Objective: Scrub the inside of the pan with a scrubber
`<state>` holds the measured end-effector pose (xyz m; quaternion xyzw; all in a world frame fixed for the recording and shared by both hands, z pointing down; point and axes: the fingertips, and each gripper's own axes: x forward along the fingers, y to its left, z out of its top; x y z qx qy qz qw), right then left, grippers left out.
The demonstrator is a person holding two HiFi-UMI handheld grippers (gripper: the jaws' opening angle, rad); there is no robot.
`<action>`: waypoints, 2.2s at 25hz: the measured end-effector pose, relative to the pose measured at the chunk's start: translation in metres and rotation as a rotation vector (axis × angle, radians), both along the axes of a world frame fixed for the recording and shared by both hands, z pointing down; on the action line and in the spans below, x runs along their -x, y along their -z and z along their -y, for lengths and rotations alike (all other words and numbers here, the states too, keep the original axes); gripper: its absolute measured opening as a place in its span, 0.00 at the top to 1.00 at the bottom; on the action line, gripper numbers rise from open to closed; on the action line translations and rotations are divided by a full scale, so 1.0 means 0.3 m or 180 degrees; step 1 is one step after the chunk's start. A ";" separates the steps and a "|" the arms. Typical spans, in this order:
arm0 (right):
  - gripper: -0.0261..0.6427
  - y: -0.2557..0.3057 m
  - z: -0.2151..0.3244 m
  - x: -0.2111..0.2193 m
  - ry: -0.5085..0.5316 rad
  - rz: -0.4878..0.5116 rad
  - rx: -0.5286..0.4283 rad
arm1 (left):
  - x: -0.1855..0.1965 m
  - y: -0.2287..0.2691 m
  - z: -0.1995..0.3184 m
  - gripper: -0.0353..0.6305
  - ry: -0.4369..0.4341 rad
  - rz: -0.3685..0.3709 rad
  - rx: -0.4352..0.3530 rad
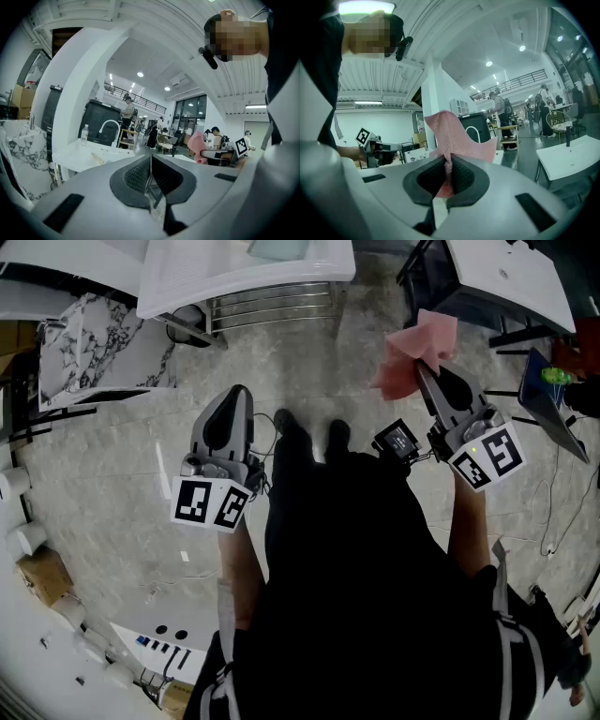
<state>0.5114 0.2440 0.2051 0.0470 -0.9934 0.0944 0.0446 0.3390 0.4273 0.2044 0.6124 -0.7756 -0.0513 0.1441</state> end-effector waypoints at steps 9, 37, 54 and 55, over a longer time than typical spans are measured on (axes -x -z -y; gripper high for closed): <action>0.92 0.019 -0.061 0.045 0.0173 0.0064 -0.0084 | -0.036 -0.006 0.000 0.89 0.0011 0.0002 0.0011; 0.92 0.018 0.092 0.766 -0.0024 -0.0143 -0.0120 | 0.675 -0.040 0.215 0.89 -0.0307 0.0027 0.0049; 0.92 -0.069 0.263 1.086 -0.0414 -0.0429 -0.0145 | 0.977 -0.198 0.561 0.89 -0.0965 -0.0258 0.0261; 0.92 -0.076 0.290 1.095 -0.0414 -0.0436 -0.0139 | 0.977 -0.198 0.586 0.89 -0.0987 -0.0234 0.0273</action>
